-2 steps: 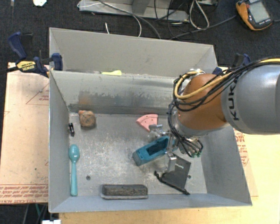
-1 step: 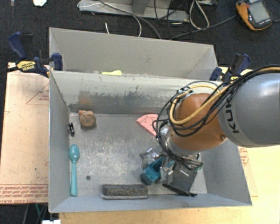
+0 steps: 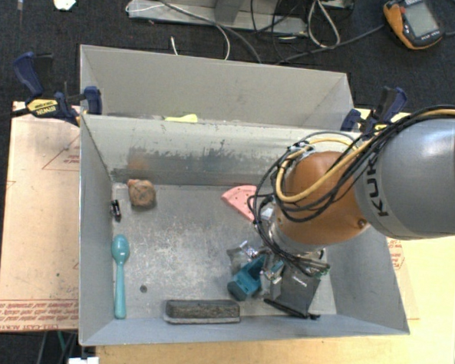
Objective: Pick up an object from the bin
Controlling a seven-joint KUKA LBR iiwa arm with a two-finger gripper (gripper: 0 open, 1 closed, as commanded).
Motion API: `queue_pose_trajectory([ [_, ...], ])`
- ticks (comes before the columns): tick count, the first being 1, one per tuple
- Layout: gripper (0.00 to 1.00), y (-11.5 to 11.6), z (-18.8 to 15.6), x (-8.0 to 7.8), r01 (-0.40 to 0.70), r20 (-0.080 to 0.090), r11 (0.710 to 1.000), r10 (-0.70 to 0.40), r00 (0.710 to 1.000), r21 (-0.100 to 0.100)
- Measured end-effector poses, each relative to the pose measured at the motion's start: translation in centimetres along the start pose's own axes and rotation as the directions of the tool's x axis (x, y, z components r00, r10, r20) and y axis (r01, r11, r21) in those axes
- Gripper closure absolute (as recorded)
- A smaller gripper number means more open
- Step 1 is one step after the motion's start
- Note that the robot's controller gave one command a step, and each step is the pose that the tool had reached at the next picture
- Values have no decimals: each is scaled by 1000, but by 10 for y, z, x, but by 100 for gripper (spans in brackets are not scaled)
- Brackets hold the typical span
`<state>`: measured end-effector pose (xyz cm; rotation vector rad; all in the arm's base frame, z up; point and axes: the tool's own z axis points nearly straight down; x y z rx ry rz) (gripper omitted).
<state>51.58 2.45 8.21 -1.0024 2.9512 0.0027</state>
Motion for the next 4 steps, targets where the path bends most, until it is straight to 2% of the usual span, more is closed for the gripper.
queue_pose_trajectory([
  [1, 100, -2, -66, -21, 36, -9, 999, -37, 999, -6],
  [2, 100, -28, -29, -36, 228, -5, 974, -228, 974, -5],
  [3, 100, -24, -63, -23, 258, -12, 966, -258, 966, -17],
  [4, 100, -27, -109, -29, 263, -10, 965, -263, 965, -15],
])
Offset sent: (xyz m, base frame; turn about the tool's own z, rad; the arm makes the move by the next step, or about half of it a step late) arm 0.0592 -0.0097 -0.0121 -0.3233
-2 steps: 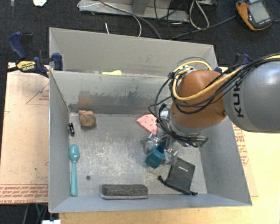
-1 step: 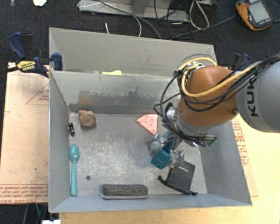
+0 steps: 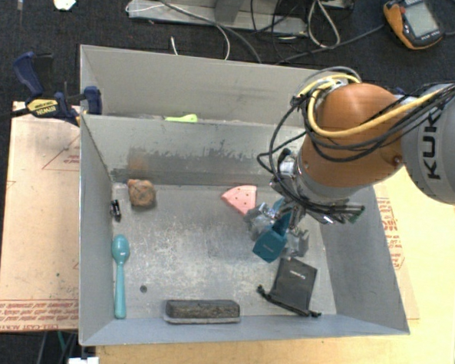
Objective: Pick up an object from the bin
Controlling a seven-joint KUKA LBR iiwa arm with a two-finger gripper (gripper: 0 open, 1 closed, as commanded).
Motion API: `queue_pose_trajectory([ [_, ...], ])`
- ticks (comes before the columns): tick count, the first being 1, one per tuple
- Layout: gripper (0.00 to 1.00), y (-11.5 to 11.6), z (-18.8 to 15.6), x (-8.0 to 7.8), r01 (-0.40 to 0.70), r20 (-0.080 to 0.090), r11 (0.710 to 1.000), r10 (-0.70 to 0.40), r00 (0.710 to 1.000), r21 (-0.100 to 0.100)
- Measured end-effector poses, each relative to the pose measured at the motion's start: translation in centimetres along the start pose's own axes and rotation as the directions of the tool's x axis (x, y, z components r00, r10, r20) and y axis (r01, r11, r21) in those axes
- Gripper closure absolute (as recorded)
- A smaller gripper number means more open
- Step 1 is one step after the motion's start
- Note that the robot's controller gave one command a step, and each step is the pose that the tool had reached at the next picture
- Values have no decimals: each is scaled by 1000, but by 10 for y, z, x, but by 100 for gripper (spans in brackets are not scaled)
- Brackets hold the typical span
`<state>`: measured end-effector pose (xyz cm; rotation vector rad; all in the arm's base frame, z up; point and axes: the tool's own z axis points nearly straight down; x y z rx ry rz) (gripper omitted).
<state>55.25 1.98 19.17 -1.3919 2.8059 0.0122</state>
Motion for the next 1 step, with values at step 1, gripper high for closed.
queue_pose_trajectory([
  [1, 100, -2, 72, -21, 137, 0, 991, -137, 991, 1],
])
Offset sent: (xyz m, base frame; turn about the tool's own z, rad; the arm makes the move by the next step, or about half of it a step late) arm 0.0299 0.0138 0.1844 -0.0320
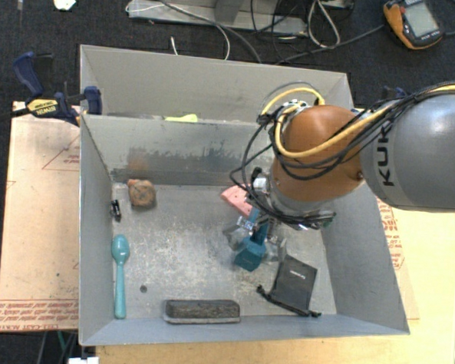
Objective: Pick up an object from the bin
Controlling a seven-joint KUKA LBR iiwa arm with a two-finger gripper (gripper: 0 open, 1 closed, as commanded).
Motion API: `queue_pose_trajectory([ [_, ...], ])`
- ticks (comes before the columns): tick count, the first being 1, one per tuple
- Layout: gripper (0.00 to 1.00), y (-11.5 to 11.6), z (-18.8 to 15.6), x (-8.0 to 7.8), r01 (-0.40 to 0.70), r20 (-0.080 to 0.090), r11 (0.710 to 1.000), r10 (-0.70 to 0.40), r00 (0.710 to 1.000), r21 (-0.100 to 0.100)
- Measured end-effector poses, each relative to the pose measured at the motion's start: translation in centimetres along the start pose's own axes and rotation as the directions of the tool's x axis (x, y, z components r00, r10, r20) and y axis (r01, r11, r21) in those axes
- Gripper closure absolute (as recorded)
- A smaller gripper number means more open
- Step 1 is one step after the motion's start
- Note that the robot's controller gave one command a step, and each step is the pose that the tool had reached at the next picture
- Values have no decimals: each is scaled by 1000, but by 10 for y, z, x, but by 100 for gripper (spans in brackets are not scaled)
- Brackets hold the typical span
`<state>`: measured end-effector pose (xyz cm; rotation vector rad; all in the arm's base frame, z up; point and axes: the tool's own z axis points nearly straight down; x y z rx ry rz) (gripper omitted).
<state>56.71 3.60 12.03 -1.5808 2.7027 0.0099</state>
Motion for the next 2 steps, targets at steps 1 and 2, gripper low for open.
queue_pose_trajectory([
  [1, 100, -1, -39, -1, 18, -3, 1000, -18, 1000, -8],
  [2, 100, 3, -115, 6, 41, -5, 999, -42, 999, -18],
])
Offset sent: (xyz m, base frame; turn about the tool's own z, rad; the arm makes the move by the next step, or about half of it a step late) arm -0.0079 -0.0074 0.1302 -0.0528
